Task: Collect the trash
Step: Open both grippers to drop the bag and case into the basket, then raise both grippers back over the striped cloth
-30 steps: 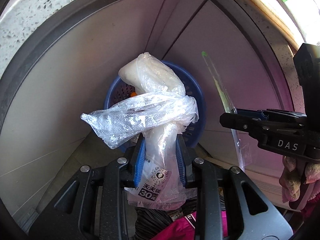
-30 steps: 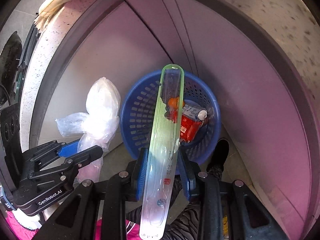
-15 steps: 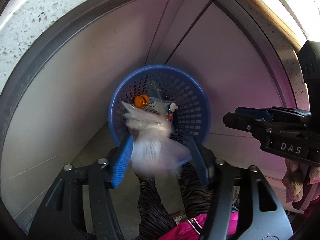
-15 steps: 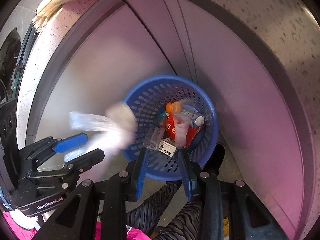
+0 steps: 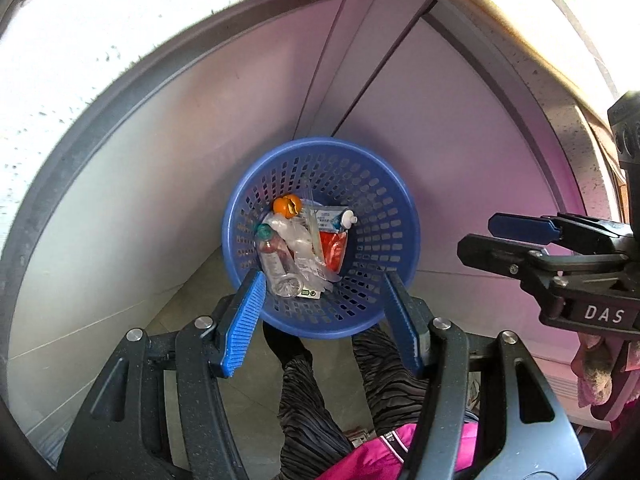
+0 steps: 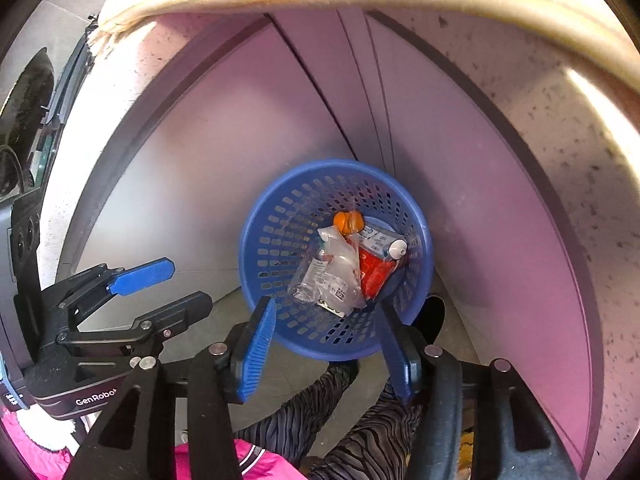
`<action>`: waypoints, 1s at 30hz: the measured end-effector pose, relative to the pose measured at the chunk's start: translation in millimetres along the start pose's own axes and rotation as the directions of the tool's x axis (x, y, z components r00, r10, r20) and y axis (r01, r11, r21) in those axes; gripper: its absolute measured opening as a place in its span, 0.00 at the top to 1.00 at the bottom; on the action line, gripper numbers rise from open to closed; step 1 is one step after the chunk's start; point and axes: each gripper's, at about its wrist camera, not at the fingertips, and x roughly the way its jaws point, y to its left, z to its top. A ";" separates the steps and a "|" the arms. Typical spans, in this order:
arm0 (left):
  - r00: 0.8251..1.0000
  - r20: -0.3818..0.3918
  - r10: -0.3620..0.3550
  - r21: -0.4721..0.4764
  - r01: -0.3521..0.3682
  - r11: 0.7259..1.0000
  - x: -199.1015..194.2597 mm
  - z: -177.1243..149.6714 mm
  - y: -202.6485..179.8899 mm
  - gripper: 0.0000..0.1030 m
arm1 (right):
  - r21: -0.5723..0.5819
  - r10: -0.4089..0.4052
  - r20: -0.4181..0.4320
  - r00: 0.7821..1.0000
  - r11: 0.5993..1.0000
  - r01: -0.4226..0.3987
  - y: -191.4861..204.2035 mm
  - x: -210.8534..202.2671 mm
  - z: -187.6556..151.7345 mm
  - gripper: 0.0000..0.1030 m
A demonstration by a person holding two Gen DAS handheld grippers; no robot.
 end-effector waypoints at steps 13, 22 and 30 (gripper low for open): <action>0.991 0.127 0.033 0.015 -0.035 0.999 -55.7 5.7 -6.1 0.41 | -0.067 0.041 0.077 0.996 0.997 -0.035 10.5 -45.3 -5.2 0.34; 0.983 0.185 0.009 0.028 -0.015 0.999 -88.0 11.0 -15.5 0.41 | -0.095 0.069 0.154 0.986 0.994 -0.055 12.9 -88.5 -0.7 0.30; 0.980 0.200 -0.009 0.051 -0.001 0.999 -102.6 13.8 -22.3 0.41 | -0.112 0.093 0.214 0.972 0.991 -0.070 6.4 -124.3 6.3 0.30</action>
